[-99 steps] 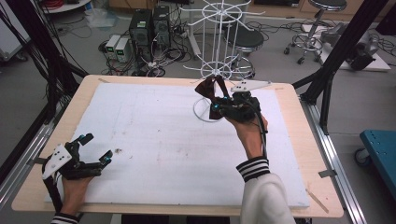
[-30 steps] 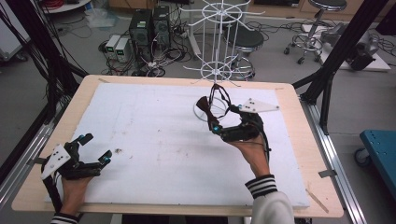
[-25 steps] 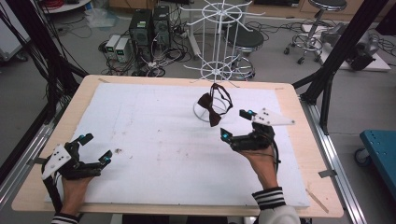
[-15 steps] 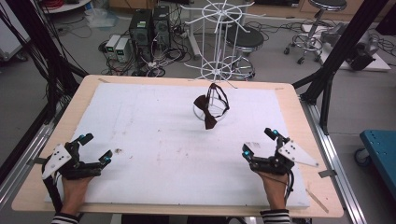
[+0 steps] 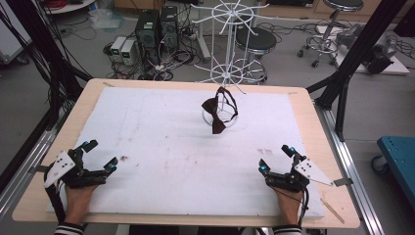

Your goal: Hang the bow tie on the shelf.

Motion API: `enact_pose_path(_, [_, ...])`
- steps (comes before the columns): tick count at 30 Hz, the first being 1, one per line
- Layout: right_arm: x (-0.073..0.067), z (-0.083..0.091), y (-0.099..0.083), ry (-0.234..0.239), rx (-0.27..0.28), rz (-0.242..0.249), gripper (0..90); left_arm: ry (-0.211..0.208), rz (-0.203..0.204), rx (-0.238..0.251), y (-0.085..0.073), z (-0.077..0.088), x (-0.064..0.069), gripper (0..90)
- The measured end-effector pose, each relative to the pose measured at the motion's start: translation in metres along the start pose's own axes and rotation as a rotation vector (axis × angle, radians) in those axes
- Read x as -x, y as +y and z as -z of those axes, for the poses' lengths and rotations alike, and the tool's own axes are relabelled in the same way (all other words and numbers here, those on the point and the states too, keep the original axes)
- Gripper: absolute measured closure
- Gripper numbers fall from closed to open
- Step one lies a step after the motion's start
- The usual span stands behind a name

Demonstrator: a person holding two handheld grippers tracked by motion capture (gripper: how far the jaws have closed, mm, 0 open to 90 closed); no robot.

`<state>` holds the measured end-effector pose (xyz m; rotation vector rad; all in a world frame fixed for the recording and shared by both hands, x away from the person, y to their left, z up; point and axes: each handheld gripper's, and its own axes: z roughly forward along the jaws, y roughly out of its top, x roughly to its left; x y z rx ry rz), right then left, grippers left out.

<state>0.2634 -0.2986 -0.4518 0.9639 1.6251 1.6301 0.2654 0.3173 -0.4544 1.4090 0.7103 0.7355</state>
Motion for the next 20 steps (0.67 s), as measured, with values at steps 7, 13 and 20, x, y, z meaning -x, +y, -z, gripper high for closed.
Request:
enact_pose_path(7, [-0.0025, -0.0014, -0.0002, 0.007, -0.012, 0.036, 0.6, 0.000, 0.001, 0.001, -0.0001, 0.0000, 0.0003, 1.8])
enact_pose_path(13, [-0.0026, -0.0012, -0.0004, 0.004, -0.011, 0.039, 0.6, -0.001, 0.000, 0.003, -0.0002, 0.0004, 0.0003, 1.7])
enact_pose_path(20, [-0.0039, -0.0013, -0.0006, 0.000, -0.013, 0.049, 0.7, -0.003, -0.002, 0.004, -0.0002, 0.0007, 0.0001, 1.8])
